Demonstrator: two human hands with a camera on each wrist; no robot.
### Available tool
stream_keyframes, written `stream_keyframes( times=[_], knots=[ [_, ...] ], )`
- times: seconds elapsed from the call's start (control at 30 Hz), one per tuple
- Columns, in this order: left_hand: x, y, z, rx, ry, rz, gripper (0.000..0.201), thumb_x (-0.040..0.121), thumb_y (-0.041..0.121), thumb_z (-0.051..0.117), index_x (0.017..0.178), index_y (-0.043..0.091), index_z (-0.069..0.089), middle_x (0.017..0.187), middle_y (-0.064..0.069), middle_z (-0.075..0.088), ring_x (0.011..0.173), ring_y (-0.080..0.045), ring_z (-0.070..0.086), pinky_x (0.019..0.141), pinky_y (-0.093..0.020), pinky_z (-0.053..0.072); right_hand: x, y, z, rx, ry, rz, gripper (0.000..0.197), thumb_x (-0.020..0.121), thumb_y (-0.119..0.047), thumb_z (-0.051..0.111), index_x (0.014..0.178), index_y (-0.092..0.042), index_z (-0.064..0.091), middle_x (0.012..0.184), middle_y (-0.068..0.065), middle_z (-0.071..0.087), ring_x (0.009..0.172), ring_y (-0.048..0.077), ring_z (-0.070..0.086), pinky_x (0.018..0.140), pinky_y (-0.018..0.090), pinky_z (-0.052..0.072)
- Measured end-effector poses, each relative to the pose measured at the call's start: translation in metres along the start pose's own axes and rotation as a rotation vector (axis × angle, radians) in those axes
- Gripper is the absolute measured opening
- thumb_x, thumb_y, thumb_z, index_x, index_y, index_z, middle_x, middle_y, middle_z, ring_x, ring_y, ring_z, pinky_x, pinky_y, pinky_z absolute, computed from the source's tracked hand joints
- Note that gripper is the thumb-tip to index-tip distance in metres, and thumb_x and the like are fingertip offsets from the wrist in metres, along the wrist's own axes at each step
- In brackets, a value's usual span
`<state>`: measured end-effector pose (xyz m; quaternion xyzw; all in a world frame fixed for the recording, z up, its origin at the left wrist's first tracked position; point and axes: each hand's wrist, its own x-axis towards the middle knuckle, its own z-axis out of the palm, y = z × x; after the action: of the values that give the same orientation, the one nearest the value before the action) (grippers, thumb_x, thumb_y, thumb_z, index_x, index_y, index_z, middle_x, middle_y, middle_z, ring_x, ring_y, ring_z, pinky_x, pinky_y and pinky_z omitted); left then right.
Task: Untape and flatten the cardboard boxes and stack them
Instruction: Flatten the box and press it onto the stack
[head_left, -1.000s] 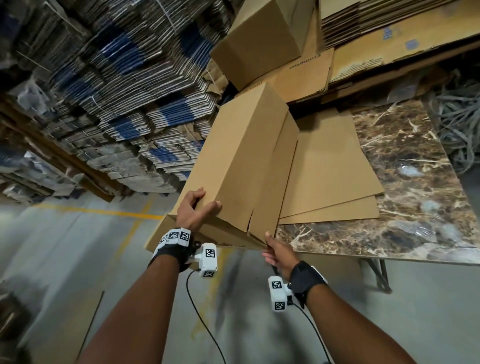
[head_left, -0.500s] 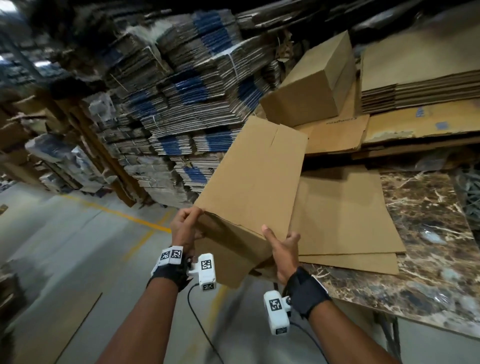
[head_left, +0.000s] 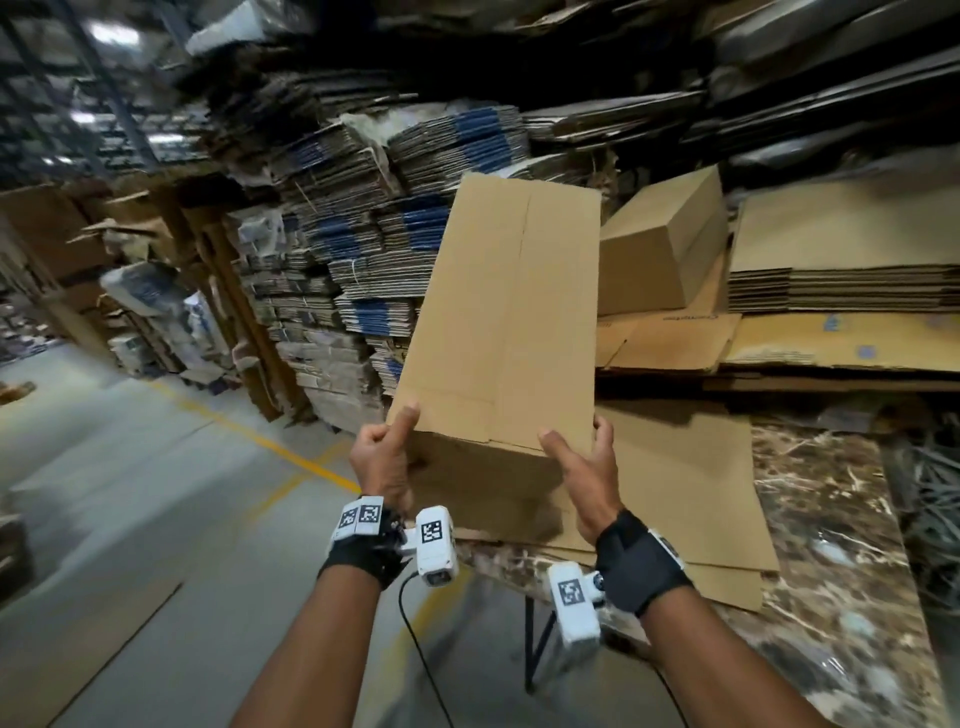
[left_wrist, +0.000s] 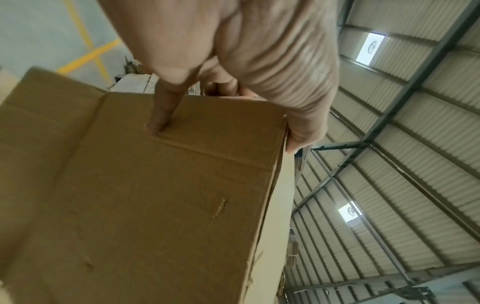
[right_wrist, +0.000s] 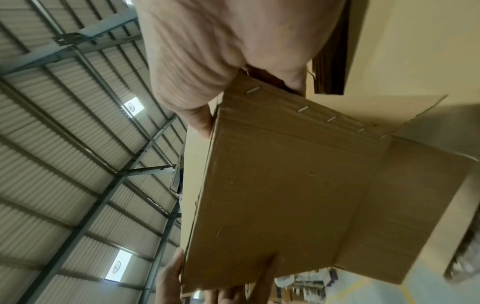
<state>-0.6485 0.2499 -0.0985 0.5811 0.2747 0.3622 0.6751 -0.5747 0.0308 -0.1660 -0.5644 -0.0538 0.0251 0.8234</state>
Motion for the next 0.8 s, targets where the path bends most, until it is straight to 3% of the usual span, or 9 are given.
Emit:
stream_keyframes(
  times=[0.07,0.2,0.3,0.4,0.5,0.57,0.67,0.73,0.8],
  knots=[
    [-0.015,-0.013,0.006,0.000,-0.042,-0.024,0.052,0.054,0.053,0.092,0.076,0.022,0.056,0.081,-0.006,0.059,0.080,-0.024,0.057,0.079,-0.060,0.057,0.008,-0.011,-0.018,-0.050,-0.003,-0.037,0.079,0.084,-0.025,0.082,0.148,-0.031,0.036,0.126,-0.009,0.066,0.111,0.007,0.065,0.100,0.034,0.052],
    [-0.039,-0.051,0.025,0.145,-0.136,-0.085,0.038,0.073,0.032,0.080,0.103,0.016,0.062,0.101,-0.010,0.072,0.079,-0.022,0.064,0.068,-0.042,0.058,0.022,-0.028,-0.060,-0.266,-0.041,-0.098,0.079,0.085,-0.024,0.080,0.150,-0.033,0.037,0.126,-0.013,0.063,0.115,0.011,0.062,0.103,0.036,0.050],
    [-0.051,-0.075,0.040,0.368,-0.226,-0.072,0.049,0.075,0.039,0.083,0.112,0.019,0.059,0.105,-0.003,0.072,0.081,-0.014,0.066,0.059,-0.023,0.050,0.032,-0.023,-0.091,-0.385,-0.061,-0.047,0.082,0.083,-0.027,0.081,0.152,-0.031,0.036,0.134,-0.008,0.057,0.120,0.016,0.057,0.105,0.039,0.049],
    [-0.060,-0.084,0.053,0.522,-0.273,-0.014,0.047,0.082,0.046,0.082,0.109,0.016,0.058,0.099,0.006,0.065,0.085,-0.010,0.062,0.058,-0.018,0.042,0.043,-0.014,-0.118,-0.455,-0.022,0.018,0.075,0.072,-0.041,0.081,0.140,-0.034,0.049,0.123,-0.010,0.067,0.112,0.016,0.065,0.098,0.048,0.055],
    [-0.054,-0.087,0.065,0.678,-0.327,-0.007,0.051,0.078,0.047,0.082,0.108,0.017,0.055,0.109,-0.001,0.068,0.091,-0.016,0.063,0.075,-0.029,0.054,0.045,-0.010,-0.137,-0.532,-0.068,0.049,0.055,0.079,-0.031,0.080,0.129,-0.031,0.057,0.118,-0.010,0.070,0.111,0.017,0.065,0.095,0.048,0.056],
    [-0.048,-0.092,0.072,0.749,-0.362,0.017,0.062,0.074,0.040,0.082,0.123,0.023,0.047,0.129,-0.005,0.063,0.109,-0.023,0.062,0.095,-0.038,0.054,0.041,-0.005,-0.147,-0.620,-0.113,0.086,0.055,0.080,-0.024,0.079,0.131,-0.027,0.058,0.121,-0.005,0.069,0.112,0.020,0.065,0.095,0.045,0.056],
    [-0.048,-0.114,0.080,1.055,-0.591,0.215,0.096,0.083,0.034,0.074,0.159,0.034,0.015,0.170,0.003,0.010,0.155,-0.022,0.016,0.123,-0.054,0.026,0.030,0.017,-0.159,-0.828,-0.136,0.100,0.066,0.086,-0.024,0.076,0.145,-0.022,0.047,0.134,-0.001,0.061,0.119,0.022,0.060,0.098,0.035,0.051],
    [-0.053,-0.138,0.081,1.239,-0.738,0.269,0.080,0.100,0.046,0.053,0.163,0.033,0.005,0.171,0.009,-0.010,0.157,-0.014,-0.007,0.125,-0.057,0.011,0.022,0.029,-0.158,-0.819,-0.098,0.091,0.070,0.093,-0.031,0.072,0.153,-0.021,0.039,0.141,0.001,0.056,0.126,0.024,0.056,0.101,0.033,0.048],
    [-0.056,-0.154,0.079,1.294,-0.757,0.262,0.065,0.106,0.053,0.032,0.163,0.032,0.009,0.171,0.009,-0.010,0.157,-0.012,-0.009,0.124,-0.059,0.010,0.022,0.032,-0.151,-0.828,-0.047,0.077,0.069,0.095,-0.032,0.070,0.155,-0.019,0.038,0.145,0.006,0.054,0.128,0.027,0.055,0.103,0.036,0.048]
  ],
)
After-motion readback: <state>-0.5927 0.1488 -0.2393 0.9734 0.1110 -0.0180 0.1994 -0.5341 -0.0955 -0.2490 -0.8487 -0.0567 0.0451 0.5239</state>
